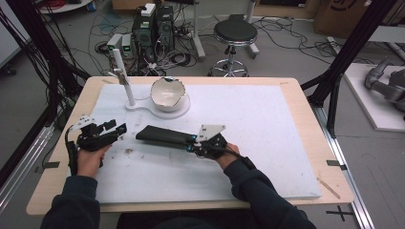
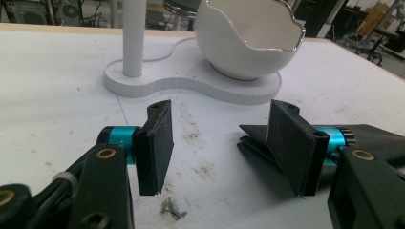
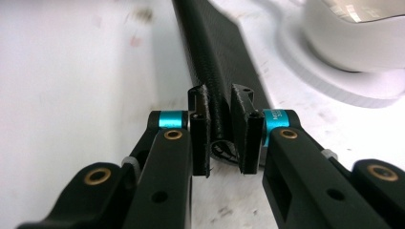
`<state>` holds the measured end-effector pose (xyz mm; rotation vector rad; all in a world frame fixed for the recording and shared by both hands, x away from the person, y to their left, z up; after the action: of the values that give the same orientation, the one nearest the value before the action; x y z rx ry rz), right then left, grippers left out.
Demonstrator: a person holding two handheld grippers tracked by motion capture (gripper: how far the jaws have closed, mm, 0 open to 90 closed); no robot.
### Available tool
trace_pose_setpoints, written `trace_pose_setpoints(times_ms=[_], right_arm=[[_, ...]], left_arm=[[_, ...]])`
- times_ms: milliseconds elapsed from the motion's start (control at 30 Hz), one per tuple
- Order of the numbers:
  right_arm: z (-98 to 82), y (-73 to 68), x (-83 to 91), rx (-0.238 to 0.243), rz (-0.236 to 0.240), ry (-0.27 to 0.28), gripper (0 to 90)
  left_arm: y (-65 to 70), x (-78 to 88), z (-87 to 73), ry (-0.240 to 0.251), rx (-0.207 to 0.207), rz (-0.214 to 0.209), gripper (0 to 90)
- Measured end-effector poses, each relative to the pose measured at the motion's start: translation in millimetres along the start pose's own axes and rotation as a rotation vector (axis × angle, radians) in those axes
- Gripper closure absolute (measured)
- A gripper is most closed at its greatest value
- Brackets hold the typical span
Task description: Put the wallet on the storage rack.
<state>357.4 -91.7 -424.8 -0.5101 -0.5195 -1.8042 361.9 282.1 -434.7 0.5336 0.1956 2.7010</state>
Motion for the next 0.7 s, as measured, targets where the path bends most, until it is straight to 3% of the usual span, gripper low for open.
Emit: trace_pose_setpoints(times_ms=[67, 100, 133, 233, 300, 600, 700], right_arm=[[5.8, 6.5, 5.0, -0.108, 0.016, 0.026, 79.9], [10.7, 15.9, 9.6, -0.187, 0.027, 0.059, 79.9], [10.7, 15.9, 9.6, -0.187, 0.027, 0.059, 79.9], [11.5, 27.2, 14.9, -0.250, 0.019, 0.072, 79.7], [7.7, 39.1, 18.9, -0.323, 0.000, 0.109, 78.8], [-0.4, 57.6, 19.0, -0.369, -0.064, 0.158, 70.2], [-4.3, 60.5, 14.9, -0.377, -0.059, 0.134, 66.0]], left_arm=[[-1.4, 0.8, 0.3, 0.005, 0.008, 0.001, 42.3], [-1.7, 1.0, 0.4, 0.008, 0.011, 0.004, 42.3], [-1.7, 1.2, 0.4, 0.009, 0.011, 0.004, 42.3], [-1.3, 1.2, 0.2, 0.010, 0.010, 0.002, 42.3], [-1.3, 1.2, 0.0, 0.006, 0.007, 0.000, 42.3], [-0.1, 0.5, -0.5, -0.001, 0.004, -0.004, 42.4], [0.1, 0.5, -0.6, -0.003, 0.003, -0.003, 42.5]])
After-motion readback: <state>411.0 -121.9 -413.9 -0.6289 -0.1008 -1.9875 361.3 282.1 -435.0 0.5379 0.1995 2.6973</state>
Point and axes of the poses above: each handheld gripper's, and its own axes: x roughly backward along the jaws, z roughly out of its top, y roughly to its right, the point moved 2 cm from there along -x, roughly forward along the jaws, and after that the axes turned 7 degrees about z, right-handed, at the moved point
